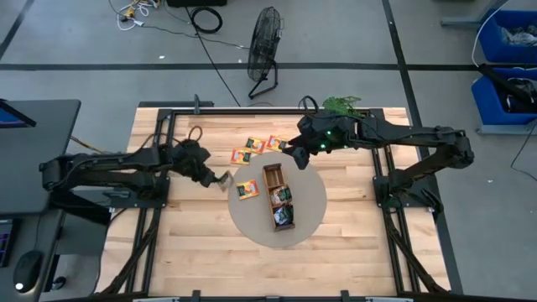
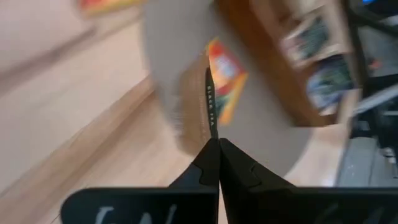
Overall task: Pick & Place Tea
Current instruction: Put the brown tea bag into the middle section of the wooden organizer
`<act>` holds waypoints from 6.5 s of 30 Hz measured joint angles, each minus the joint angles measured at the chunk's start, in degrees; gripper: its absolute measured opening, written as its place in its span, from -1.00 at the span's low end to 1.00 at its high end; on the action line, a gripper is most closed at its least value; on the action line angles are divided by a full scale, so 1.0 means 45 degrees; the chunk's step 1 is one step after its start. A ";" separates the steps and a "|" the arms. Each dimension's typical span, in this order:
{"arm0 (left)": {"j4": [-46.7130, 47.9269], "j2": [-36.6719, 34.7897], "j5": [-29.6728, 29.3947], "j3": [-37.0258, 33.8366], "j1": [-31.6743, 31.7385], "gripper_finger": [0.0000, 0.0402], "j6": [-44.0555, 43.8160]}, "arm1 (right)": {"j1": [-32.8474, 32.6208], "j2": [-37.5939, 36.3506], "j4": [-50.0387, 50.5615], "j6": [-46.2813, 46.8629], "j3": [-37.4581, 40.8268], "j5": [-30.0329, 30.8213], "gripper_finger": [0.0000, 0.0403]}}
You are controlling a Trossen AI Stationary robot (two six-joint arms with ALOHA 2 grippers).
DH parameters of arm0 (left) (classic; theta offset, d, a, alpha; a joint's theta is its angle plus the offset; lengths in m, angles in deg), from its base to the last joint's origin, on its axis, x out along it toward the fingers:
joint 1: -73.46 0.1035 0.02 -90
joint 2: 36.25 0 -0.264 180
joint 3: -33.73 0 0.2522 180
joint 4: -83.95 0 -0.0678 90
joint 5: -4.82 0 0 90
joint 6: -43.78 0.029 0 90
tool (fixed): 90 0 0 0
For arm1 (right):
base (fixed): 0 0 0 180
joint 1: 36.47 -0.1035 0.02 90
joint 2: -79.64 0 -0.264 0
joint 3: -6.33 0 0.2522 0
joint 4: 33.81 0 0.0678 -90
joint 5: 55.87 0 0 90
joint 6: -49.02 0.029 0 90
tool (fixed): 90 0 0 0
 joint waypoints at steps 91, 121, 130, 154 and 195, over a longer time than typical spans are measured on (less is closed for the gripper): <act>-0.3235 -0.0170 0.1392 0.1856 -0.1697 -1.00 0.0579 | 0.0387 0.1853 -0.2511 -0.2764 -0.0019 -0.3030 0.01; -0.2616 0.0258 0.0948 0.1856 -0.2982 -1.00 0.0425 | -0.0709 0.9136 0.2515 -0.6294 -0.8915 -0.5689 0.01; -0.2584 0.0253 0.1157 0.1856 -0.2982 -1.00 0.0585 | -0.0846 0.9895 0.2753 -0.6107 -0.9004 -0.6103 0.01; -0.3184 0.0251 0.0744 0.1852 -0.2977 -0.95 0.0653 | -0.0813 0.9901 0.2254 -0.4573 -0.9004 -0.7118 -0.97; -0.5725 -0.2561 -0.7234 0.1851 -0.2121 -0.38 0.7873 | -0.5713 0.3404 0.2075 1.2971 -0.0537 1.0532 -1.00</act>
